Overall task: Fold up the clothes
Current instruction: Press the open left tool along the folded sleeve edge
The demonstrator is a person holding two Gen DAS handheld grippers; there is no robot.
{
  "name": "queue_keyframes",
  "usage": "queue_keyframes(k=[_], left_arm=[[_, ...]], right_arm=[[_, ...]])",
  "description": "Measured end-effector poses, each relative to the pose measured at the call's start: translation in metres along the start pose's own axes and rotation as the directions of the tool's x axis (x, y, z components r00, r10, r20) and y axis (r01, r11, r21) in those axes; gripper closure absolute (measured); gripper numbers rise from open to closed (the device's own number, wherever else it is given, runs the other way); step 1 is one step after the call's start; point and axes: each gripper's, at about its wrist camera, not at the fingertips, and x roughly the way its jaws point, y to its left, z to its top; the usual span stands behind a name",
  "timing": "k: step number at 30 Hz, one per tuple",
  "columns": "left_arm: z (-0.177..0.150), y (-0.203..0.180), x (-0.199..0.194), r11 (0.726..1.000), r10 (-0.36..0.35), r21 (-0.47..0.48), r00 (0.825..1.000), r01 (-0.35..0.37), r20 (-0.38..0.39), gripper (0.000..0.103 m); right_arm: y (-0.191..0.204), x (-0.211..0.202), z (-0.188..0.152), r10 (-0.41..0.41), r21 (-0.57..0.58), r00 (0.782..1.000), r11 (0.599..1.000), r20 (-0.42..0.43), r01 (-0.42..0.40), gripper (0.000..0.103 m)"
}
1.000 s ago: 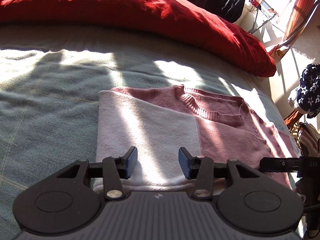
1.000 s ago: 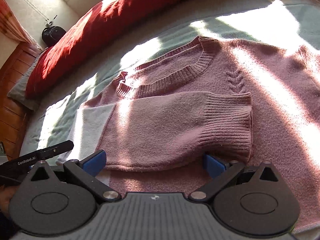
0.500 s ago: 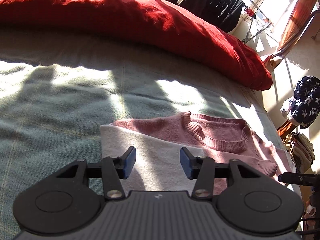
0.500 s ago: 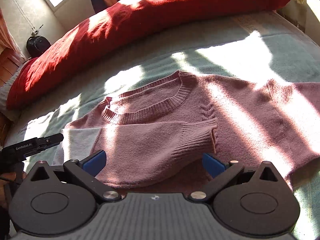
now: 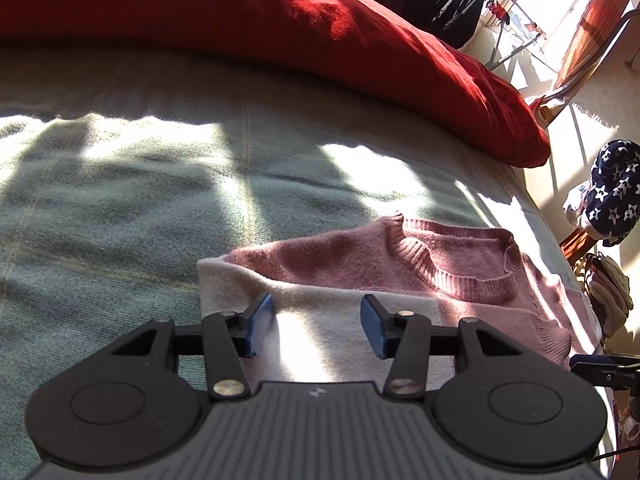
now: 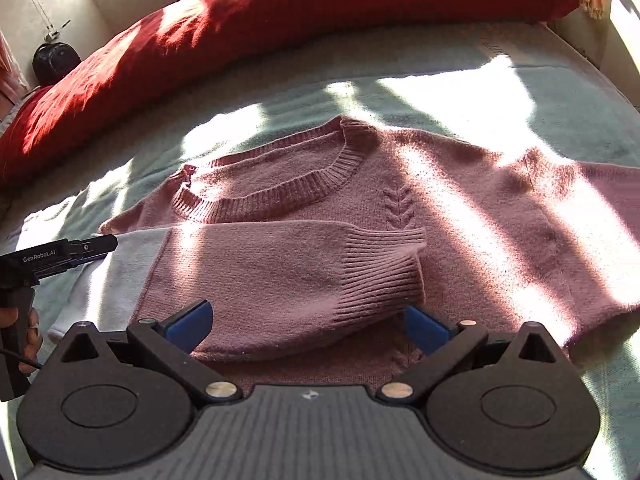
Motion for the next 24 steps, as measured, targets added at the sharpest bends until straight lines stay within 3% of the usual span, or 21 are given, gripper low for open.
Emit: queue_keyframes(k=[5,9,12,15,18,21,24], left_arm=[[-0.002,-0.002,0.0,1.0,0.001,-0.018,1.0,-0.001,0.011,0.05],[-0.001,-0.004,0.0,1.0,0.008,-0.003,1.0,-0.008,0.0,0.05],[-0.001,-0.005,0.0,1.0,0.013,-0.004,1.0,-0.013,-0.001,0.049],[0.0,-0.007,0.002,1.0,0.022,-0.012,1.0,-0.022,-0.002,0.048],[-0.001,-0.011,0.003,0.999,0.033,0.001,0.999,-0.033,-0.002,0.045],[-0.002,-0.016,0.004,0.999,0.046,0.019,0.999,-0.046,0.0,0.042],[-0.003,-0.018,0.005,0.998,0.055,0.036,0.998,-0.055,0.002,0.042]], right_arm=[[-0.013,0.018,-0.005,0.028,0.1,0.999,0.995,-0.037,-0.024,0.0],[-0.016,0.018,0.011,0.093,0.165,0.994,0.981,0.059,-0.102,0.0],[-0.009,-0.012,0.029,0.14,0.143,0.972,0.975,0.186,-0.168,0.0],[-0.006,-0.034,0.038,0.156,0.117,0.96,0.975,0.232,-0.187,0.0],[-0.004,-0.031,0.039,0.163,0.088,0.969,0.979,0.188,-0.182,0.0],[-0.006,-0.006,0.027,0.133,0.078,0.987,0.987,0.09,-0.14,0.0],[-0.005,0.006,0.018,0.097,0.045,0.994,0.994,0.055,-0.099,0.0]])
